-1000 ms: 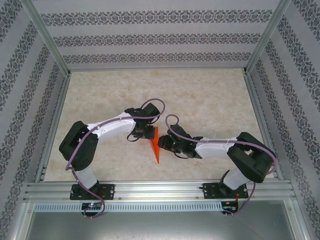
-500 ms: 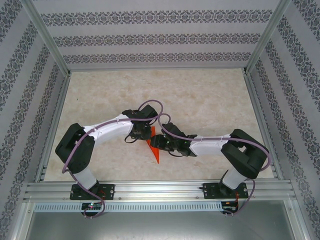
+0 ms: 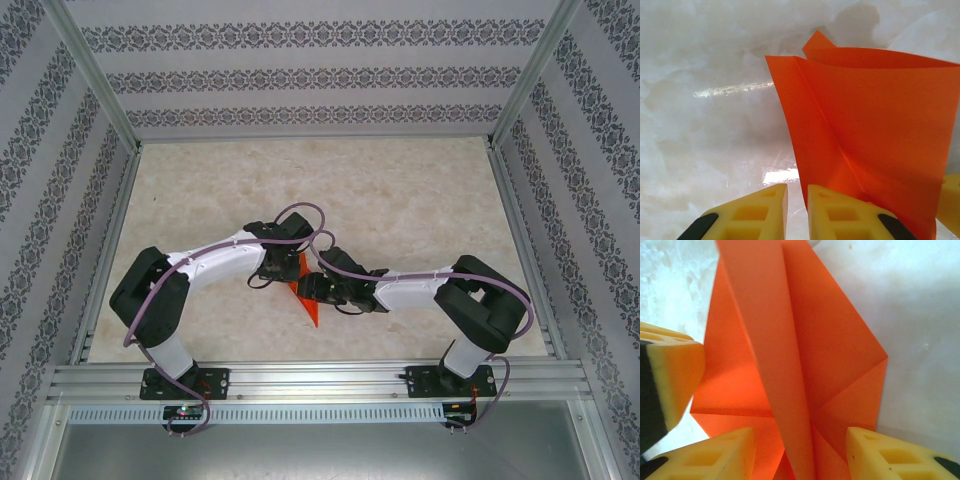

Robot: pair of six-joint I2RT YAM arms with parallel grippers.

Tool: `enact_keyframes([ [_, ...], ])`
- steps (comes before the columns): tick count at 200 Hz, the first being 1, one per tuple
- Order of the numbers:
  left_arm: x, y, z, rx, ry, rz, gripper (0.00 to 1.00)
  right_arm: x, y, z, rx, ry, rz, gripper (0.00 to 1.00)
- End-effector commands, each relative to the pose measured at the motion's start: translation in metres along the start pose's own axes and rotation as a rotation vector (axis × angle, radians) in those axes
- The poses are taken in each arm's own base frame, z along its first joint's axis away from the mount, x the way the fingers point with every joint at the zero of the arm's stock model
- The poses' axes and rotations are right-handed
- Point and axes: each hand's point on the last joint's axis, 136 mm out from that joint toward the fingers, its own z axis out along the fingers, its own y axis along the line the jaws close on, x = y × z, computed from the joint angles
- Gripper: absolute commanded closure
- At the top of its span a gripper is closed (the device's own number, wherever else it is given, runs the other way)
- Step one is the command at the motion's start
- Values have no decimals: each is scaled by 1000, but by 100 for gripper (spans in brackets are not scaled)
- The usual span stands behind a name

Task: Fold a paper plane with a square sheet of paper (pick it up from the middle)
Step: Turn over the paper plane at the center of the table.

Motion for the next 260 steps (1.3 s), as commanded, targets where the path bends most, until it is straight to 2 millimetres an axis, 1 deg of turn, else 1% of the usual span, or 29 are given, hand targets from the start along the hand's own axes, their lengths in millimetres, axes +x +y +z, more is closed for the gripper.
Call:
enact_keyframes([
  [1, -1, 1, -7, 1, -20, 24, 80, -3, 13, -8, -15, -18, -38, 46],
  [14, -1, 1, -7, 3, -22, 23, 80, -2, 21, -6, -51, -4, -45, 46],
  [38, -1, 0, -6, 1, -22, 24, 80, 5, 19, 1, -17, 31, -63, 50],
  [73, -1, 1, -6, 1, -22, 22, 80, 6, 25, 0, -34, 14, -61, 48],
  [90, -1, 0, -5, 4, -20, 22, 80, 8, 20, 0, 2, 10, -58, 48],
  [108, -1, 1, -5, 1, -20, 22, 80, 9, 15, 0, 24, 0, -49, 49],
  [120, -1, 0, -5, 3, -20, 22, 80, 10, 15, 0, 18, -4, -45, 53],
  [132, -1, 0, -5, 2, -21, 22, 80, 9, 13, 0, 29, -8, -44, 53],
  [158, 0, 1, -4, -1, -20, 23, 80, 8, 12, 0, 48, -5, -60, 59],
  [171, 0, 1, -5, -1, -20, 24, 80, 8, 9, 2, 71, 6, -66, 65],
  [185, 0, 2, -5, -1, -22, 22, 80, 9, 9, 5, 78, 14, -70, 67],
  [207, -1, -2, -9, 21, -29, 17, 80, 9, 10, 7, 89, 23, -80, 76],
  [218, -4, -3, -13, 32, -42, 11, 80, 7, 10, 6, 103, 24, -92, 81],
  [238, -9, -6, -24, 60, -78, -9, 77, 3, 10, 4, 143, 29, -120, 83],
  [252, -14, -3, -34, 78, -112, -45, 76, -1, 10, 1, 174, 27, -130, 88],
  [260, -17, 1, -43, 91, -142, -72, 74, -6, 14, -4, 186, 14, -143, 91],
])
